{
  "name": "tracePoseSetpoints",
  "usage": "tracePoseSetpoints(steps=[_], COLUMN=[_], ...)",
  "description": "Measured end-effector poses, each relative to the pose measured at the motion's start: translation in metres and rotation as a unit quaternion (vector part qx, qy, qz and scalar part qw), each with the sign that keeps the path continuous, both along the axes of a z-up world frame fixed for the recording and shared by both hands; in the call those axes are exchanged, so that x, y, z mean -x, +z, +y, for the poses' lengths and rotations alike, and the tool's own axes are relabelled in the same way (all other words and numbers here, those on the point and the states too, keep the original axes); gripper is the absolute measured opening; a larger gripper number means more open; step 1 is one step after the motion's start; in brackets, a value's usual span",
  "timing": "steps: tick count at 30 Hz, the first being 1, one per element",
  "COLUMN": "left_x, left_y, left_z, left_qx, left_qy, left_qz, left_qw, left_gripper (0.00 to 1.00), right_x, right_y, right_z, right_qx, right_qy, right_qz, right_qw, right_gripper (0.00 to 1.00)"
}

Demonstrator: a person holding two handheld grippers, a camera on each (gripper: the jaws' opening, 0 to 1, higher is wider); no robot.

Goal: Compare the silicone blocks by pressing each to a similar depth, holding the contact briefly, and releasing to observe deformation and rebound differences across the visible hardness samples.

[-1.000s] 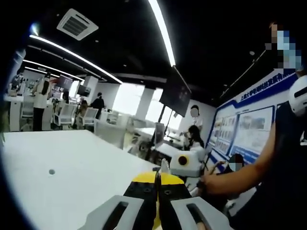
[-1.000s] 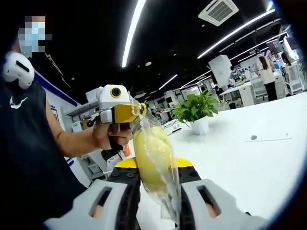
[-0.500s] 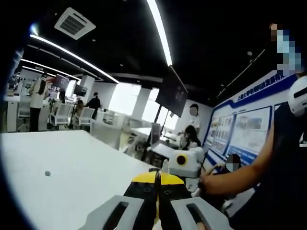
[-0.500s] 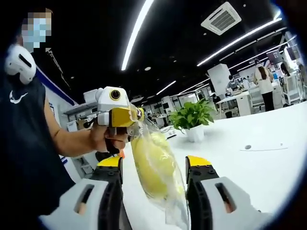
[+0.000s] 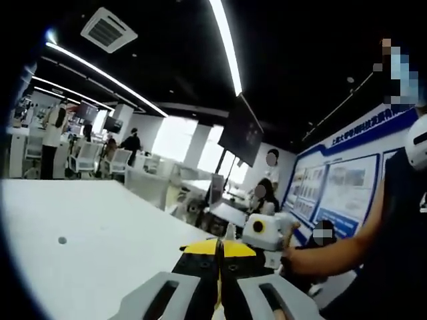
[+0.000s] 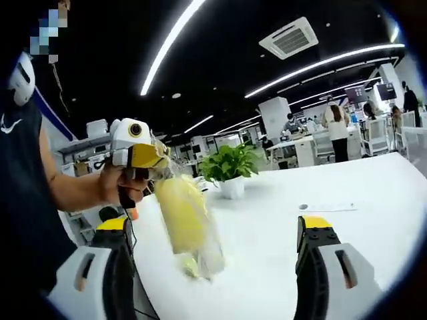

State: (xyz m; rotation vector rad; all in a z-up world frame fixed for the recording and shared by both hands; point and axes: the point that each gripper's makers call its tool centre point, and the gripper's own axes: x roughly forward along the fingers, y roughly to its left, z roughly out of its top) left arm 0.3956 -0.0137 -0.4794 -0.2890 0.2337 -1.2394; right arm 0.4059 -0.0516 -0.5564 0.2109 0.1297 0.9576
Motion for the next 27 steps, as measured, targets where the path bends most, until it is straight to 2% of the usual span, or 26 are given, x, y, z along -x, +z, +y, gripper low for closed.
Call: tracePoseSetpoints(steps=[8, 16, 25, 27], left_x=[-0.01, -0.023, -0.026, -0.024], left_y=[-0.011, -0.026, -0.056, -0.064], left_z=[-0.011, -0.02, -0.034, -0.038], left_qx=[0.003, 0.008, 0.014, 0.022], left_qy=[0.012, 0.031, 0.045, 0.045], left_qz=[0.013, 0.029, 0.056, 0.072], left_qw=[0.9998, 0.9991, 0.9973, 0.9962], left_gripper=[0.0, 0.0, 0.0, 0.0], right_x=[0.005, 0.016, 0.028, 0.03], right_y=[-0.013, -0.032, -0.046, -0.051], right_z=[-0.038, -0.057, -0.08, -0.085], right_qx=[0.022, 0.029, 0.041, 0.042], right_qy=[-0.042, -0.062, -0.09, -0.096], right_qz=[0.008, 0.027, 0.04, 0.046], right_qw=[0.9988, 0.9973, 0.9942, 0.9933], right_gripper=[0.96, 0.96, 0.96, 0.96])
